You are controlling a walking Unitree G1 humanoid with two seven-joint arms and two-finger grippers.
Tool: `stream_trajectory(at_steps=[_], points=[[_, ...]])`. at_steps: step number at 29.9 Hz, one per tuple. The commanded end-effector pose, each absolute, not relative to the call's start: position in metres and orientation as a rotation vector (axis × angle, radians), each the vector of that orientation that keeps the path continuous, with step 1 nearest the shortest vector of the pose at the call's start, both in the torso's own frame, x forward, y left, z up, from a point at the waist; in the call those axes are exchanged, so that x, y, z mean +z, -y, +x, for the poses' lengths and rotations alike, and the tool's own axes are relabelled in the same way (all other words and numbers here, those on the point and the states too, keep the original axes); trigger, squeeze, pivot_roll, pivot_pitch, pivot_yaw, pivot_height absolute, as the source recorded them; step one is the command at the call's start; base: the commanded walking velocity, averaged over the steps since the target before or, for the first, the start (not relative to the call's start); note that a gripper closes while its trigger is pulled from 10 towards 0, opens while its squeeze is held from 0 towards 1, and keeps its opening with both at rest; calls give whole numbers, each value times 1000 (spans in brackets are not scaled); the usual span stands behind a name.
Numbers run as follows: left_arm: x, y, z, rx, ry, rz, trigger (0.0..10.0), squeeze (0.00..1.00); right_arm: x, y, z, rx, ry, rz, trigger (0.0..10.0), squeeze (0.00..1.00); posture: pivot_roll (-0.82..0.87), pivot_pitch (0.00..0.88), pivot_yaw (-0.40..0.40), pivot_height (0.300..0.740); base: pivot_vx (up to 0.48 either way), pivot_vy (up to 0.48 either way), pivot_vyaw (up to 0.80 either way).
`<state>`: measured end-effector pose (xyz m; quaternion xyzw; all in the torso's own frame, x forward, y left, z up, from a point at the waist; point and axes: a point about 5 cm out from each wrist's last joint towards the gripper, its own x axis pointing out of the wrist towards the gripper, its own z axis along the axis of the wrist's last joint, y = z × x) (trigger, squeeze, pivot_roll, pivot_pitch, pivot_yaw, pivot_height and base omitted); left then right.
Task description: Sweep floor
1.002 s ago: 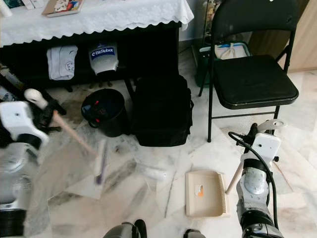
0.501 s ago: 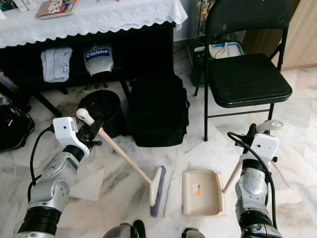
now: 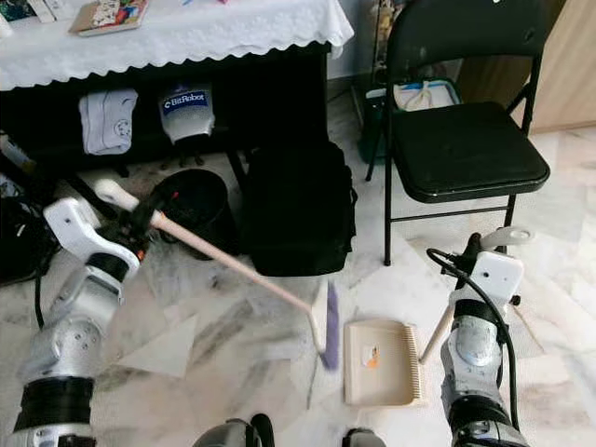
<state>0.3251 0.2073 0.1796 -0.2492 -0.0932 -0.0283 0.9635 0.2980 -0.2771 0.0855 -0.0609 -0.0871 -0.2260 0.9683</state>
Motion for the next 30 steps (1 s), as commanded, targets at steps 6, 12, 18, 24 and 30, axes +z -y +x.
stream_trajectory(at_steps=[6,12,18,24,30], points=[[194,-210,324,-38,258,-314,10000,0,81,273,295,-447,168,-122,10000,0,114,198,131,740,0,0,0],[175,-194,323,-76,219,-116,10000,0,81,274,294,-446,169,-125,10000,0,104,201,128,740,0,0,0],[156,-194,324,-41,183,-62,10000,0,82,277,293,-450,171,-132,10000,0,97,205,127,740,0,0,0],[135,-199,321,-66,123,5,10000,0,82,277,293,-447,172,-133,10000,0,95,210,127,740,0,0,0],[120,-202,316,-84,76,-7,10000,0,81,277,292,-445,171,-135,10000,0,92,215,124,740,0,0,0]])
